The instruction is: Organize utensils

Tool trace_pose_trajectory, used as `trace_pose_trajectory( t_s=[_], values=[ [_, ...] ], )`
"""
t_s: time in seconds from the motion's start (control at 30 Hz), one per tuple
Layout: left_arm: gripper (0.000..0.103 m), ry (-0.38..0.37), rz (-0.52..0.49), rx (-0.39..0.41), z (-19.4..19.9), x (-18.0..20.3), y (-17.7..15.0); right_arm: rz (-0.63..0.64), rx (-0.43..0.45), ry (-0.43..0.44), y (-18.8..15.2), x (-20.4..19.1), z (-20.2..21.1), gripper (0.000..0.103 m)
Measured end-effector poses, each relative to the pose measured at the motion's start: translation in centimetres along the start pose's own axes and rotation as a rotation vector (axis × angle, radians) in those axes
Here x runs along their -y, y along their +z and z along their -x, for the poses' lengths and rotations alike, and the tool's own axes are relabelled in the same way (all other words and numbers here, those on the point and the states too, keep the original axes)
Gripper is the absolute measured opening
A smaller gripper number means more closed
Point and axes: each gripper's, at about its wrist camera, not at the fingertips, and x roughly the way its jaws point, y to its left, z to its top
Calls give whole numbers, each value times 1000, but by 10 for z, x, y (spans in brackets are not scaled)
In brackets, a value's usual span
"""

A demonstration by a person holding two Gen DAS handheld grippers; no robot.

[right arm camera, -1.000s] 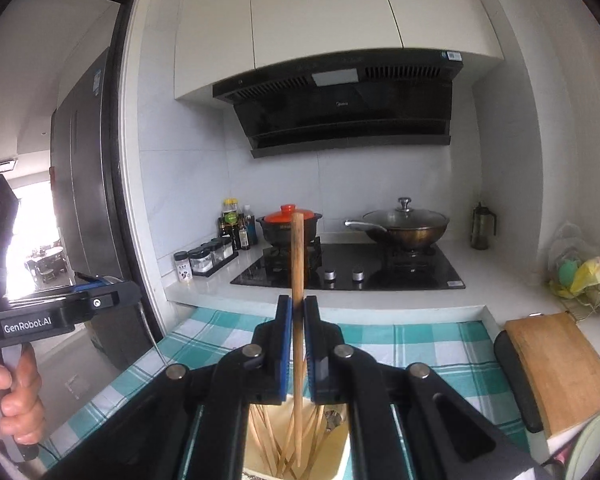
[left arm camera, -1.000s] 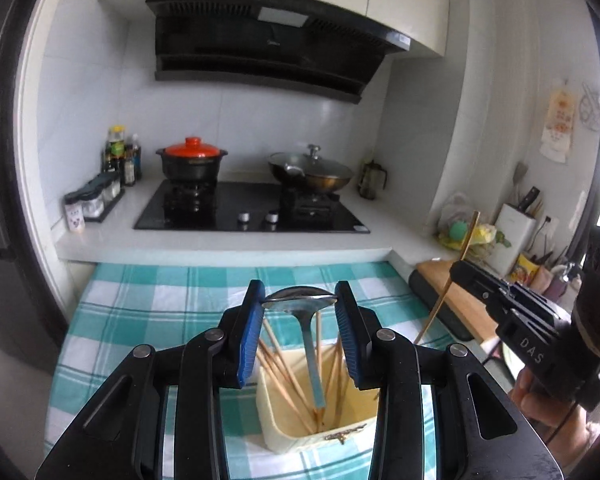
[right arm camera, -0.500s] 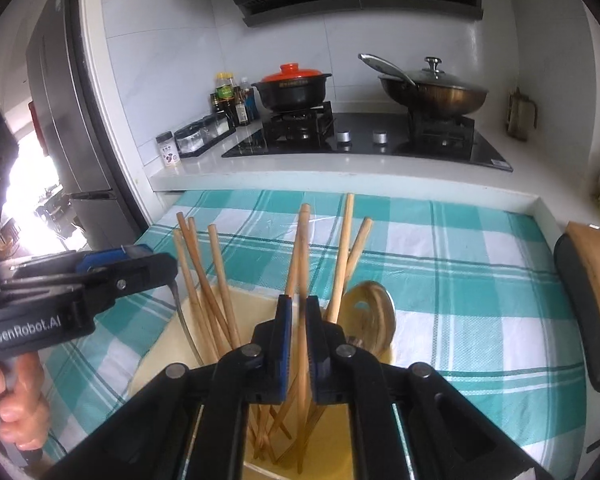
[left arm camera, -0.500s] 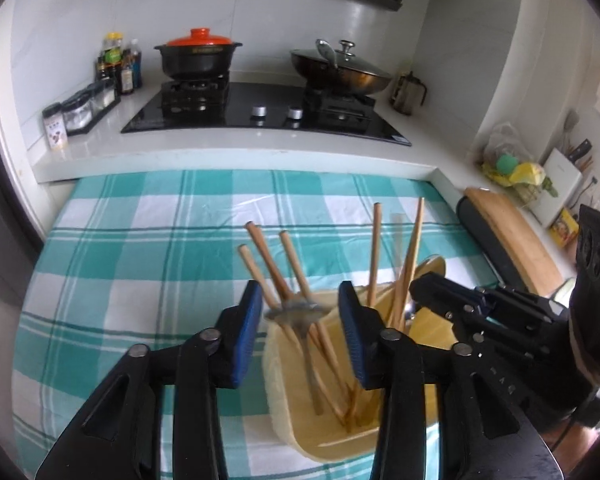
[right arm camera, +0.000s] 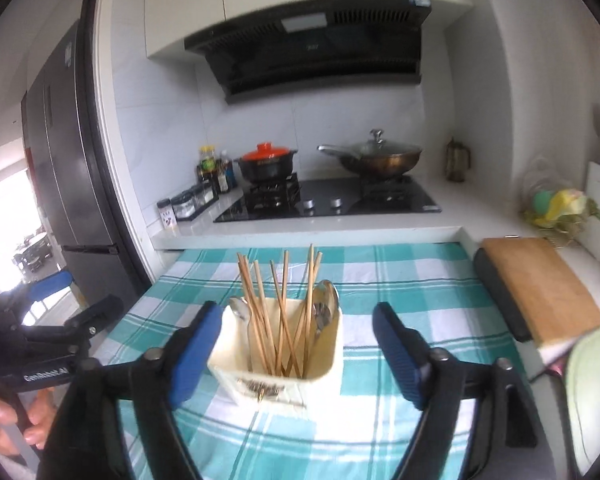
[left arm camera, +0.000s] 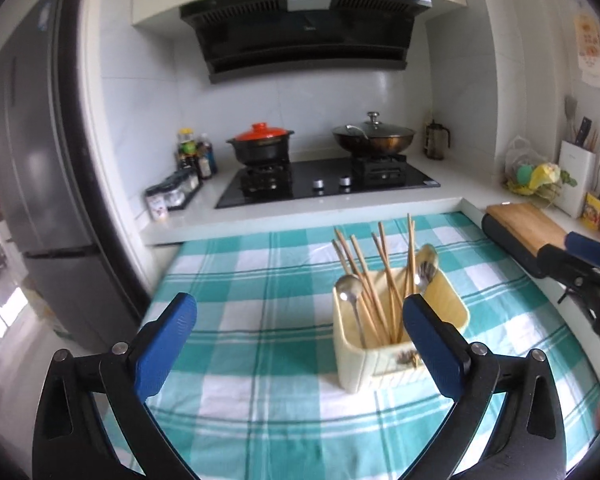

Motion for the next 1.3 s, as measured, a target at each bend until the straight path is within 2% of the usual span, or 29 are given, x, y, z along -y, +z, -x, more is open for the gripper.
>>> trace_pose_trajectory(
  t_s=[0.1,0.17,0.23,0.3,0.43,0.87,1.3],
  values=[
    [103,9,13,11,34,1,-21,3,4,-28,-17,-7,35,90],
    [103,-7,32,10,51,0,-34,7,-3,-51,-28,-14,51,98],
    [103,13,32,-3,64,-2,-45,14,-12,-65,-38,-20,64,103],
    [103,42,22,-25,76,-2,-54,30,-12,-78,-47,-28,76,103],
    [103,20,37,-41,93,-6,-68,88,-33,-135,-63,-46,88,103],
    [103,3,26,-40,118,-12,-74,122,-36,-102,-70,-68,114,103],
    [103,7,27,-49,121,-13,-75,125,-50,-98,-69,-75,115,103]
  ],
)
